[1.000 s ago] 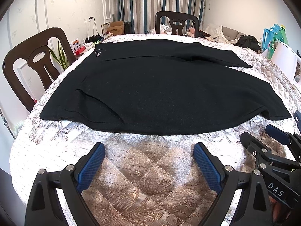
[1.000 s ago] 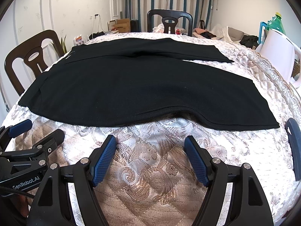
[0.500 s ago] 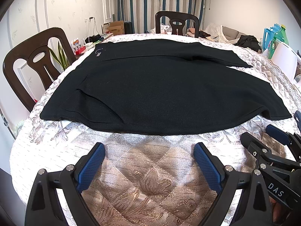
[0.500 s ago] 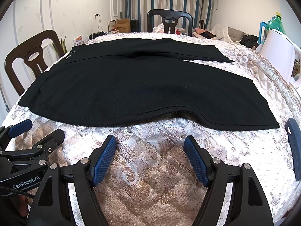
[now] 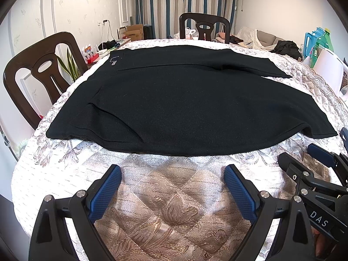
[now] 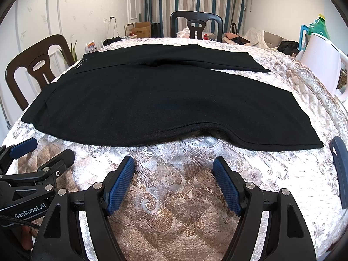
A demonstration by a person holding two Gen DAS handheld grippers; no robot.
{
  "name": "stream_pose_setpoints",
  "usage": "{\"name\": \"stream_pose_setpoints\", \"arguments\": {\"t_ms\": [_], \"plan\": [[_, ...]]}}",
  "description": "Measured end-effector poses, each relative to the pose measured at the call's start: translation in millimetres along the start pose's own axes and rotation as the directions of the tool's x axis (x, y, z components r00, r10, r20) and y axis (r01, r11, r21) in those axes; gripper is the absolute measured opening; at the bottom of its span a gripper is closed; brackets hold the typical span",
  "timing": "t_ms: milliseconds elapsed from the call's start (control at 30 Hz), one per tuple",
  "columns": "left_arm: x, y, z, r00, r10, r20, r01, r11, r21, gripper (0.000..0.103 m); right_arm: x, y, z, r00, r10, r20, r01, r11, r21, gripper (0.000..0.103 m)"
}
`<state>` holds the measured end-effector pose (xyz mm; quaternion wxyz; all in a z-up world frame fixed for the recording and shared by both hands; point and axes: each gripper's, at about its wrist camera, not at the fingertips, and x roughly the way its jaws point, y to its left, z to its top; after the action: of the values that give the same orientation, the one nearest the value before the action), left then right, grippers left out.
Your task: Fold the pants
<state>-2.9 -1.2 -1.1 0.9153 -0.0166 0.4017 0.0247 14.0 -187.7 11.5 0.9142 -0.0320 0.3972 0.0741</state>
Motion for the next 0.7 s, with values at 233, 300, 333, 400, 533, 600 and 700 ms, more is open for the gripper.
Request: {"name": "stream_pose_setpoints", "arguments": {"t_ms": [233,300,333,400,533,600,700], "plan": [[0.0,-0.3,0.0,1.000,0.000,0.000,0.000,1.000,0.000,0.097,0.0,0.1,0.1,1.000,0.000,0.000,0.000,1.000,0.000,0.075],[0.0,-0.4,-0.1,1.000,0.001,0.000,-0.001,1.000,0.000,0.097,0.0,-0.1,0.1,1.000,0.000,0.000,0.000,1.000,0.000,0.075],[0.0,-0.4,-0.1,1.000,0.001,0.000,-0.001,1.000,0.000,0.097,0.1,-0.3,0.1,1.000,0.000,0.000,0.000,1.000,0.000,0.075],[0.0,-0.5,0.0,1.000,0.001,0.000,-0.001,1.000,0.000,0.097,0.0,-0.1,0.1,1.000,0.000,0.000,0.000,1.000,0.000,0.075],[0.0,-0.5,0.0,1.000,0.001,-0.001,-0.001,1.000,0.000,0.097,0.0,0.0,0.1,1.000,0.000,0.000,0.000,1.000,0.000,0.075],[0.0,-0.5,-0.2,1.000,0.001,-0.001,-0.001,1.000,0.000,0.097,0.1,0.0,0.0,1.000,0.000,0.000,0.000,1.000,0.000,0.075],[0.1,-0.3,-0.3,1.000,-0.006,0.001,0.006,1.000,0.003,0.097,0.0,-1.9,0.7,1.000,0.011,-0.006,-0.011,1.000,-0.002,0.075]]}}
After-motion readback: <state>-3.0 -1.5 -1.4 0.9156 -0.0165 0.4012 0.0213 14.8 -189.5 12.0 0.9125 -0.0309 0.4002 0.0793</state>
